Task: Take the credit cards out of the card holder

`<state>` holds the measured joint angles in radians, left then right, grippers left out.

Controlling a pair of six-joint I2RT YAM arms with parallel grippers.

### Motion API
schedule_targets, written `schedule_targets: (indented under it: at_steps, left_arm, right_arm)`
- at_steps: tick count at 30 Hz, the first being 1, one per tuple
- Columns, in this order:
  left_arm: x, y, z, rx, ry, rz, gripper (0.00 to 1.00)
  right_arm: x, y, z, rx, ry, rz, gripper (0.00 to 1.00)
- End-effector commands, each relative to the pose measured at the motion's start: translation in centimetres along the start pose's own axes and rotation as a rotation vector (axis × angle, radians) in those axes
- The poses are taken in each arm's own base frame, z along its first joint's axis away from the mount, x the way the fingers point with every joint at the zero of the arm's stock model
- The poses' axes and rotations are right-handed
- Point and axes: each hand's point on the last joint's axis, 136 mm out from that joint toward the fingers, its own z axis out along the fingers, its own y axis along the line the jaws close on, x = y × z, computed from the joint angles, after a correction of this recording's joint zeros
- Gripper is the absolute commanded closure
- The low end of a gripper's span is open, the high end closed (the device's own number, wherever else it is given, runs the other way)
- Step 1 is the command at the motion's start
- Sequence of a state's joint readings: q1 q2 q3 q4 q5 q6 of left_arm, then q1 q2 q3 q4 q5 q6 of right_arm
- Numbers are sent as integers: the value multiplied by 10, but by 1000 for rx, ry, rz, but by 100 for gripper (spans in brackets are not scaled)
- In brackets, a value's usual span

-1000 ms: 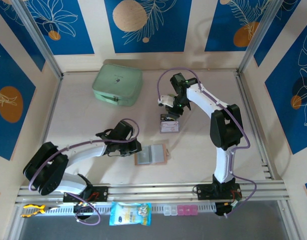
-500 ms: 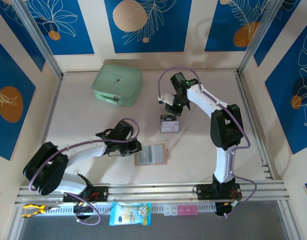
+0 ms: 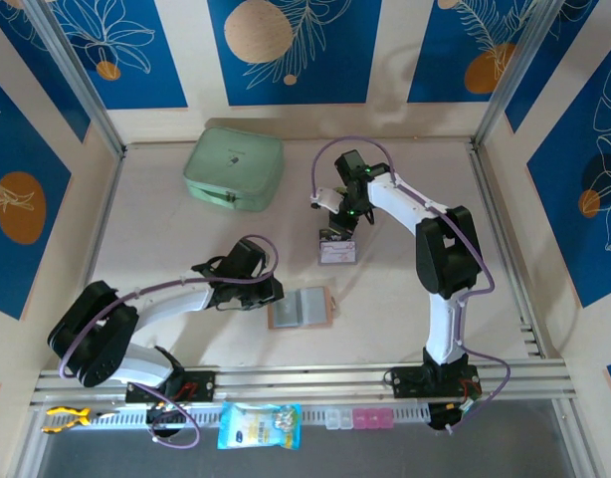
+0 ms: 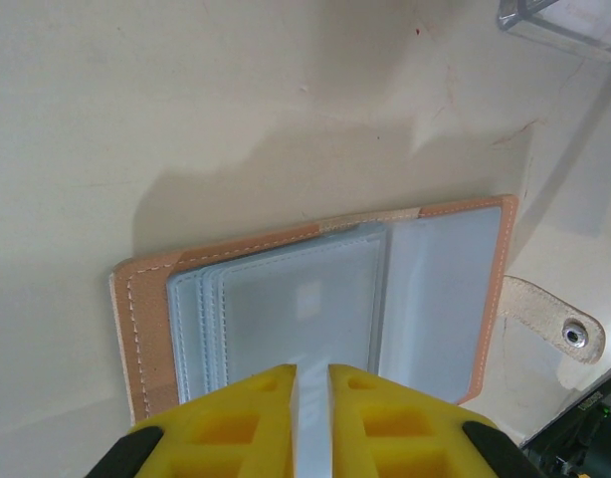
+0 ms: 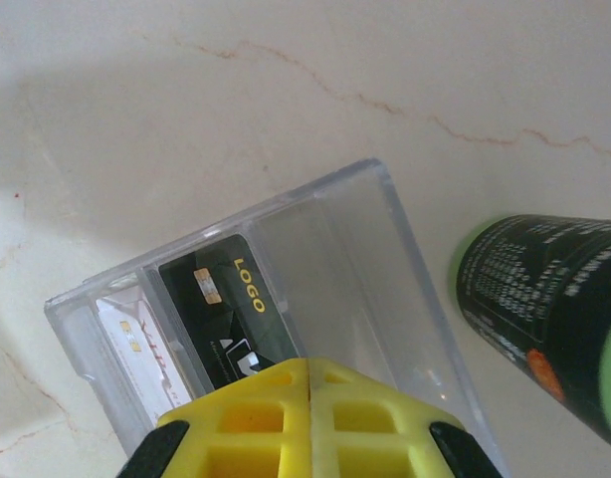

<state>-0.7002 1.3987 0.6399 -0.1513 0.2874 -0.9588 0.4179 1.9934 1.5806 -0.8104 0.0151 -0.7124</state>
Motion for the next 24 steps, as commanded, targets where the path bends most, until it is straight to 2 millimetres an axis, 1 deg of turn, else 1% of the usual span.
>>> schedule_targets:
  at_steps: [1,4,7,12,16,21,22,24]
  left_arm:
    - [-4,-3,-2,9,-2,22,85]
    - [-7,-7,-5,3,-5,46,85]
    - [-13,-12,-6,4,-22,78,85]
    - [-29,-28,-10,7,-54,134,84]
    - [-32,-33,-15,18,-70,148,84]
    - [-31,-27,-18,18,-100,145,85]
    - [-30,-27,-19,18,-99,151,85]
    - [-28,-25,-20,10,-92,159,85]
  right_arm:
    - [4,14,11,-66,-5,14,95]
    - [5,14,12,-63,1,14,95]
    - [-2,8,6,-31,-24,18,96]
    - [-20,3,-15,21,-108,63,96]
    - [-27,6,-32,42,-169,156,96]
    - [-36,22,-50,4,-256,374,95]
    - [-38,27,-53,-7,-274,414,95]
    - [-41,44,-58,-65,-325,495,95]
